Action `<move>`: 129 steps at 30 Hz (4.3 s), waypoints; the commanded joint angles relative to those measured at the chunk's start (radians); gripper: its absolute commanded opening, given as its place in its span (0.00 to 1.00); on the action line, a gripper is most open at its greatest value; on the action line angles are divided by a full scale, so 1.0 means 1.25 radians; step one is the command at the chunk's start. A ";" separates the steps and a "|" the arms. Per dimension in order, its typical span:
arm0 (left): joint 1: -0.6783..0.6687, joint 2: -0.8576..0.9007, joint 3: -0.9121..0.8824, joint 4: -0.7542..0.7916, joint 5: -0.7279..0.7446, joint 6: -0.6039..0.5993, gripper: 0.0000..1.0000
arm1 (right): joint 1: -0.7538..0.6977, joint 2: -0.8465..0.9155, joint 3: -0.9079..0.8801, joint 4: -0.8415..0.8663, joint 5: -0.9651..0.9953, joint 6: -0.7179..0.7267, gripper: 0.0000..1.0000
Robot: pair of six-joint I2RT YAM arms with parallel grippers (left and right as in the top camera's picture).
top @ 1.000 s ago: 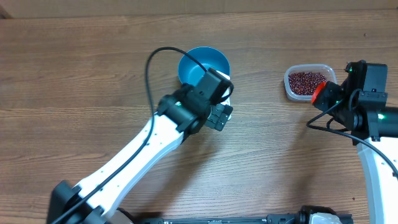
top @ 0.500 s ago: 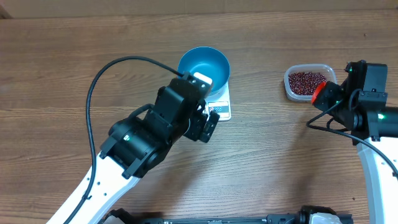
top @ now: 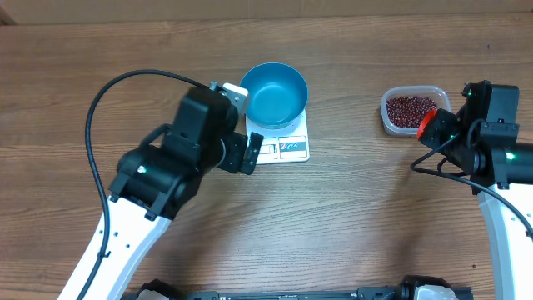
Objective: Scoop item into bowl and weigh 150g on scale
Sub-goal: 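Withdraw the left gripper from the scale and hold it beside the bowl, then lower the red cup with the right gripper into the bean tub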
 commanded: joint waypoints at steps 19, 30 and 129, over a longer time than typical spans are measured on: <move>0.016 0.046 0.013 0.022 0.059 0.026 1.00 | -0.002 -0.012 0.029 0.013 -0.005 0.002 0.04; -0.031 0.060 0.013 0.042 -0.024 -0.015 0.99 | -0.002 -0.012 0.029 0.013 -0.005 0.002 0.04; -0.030 0.063 0.013 0.042 0.017 -0.005 1.00 | -0.143 0.286 0.019 0.262 -0.133 -0.512 0.04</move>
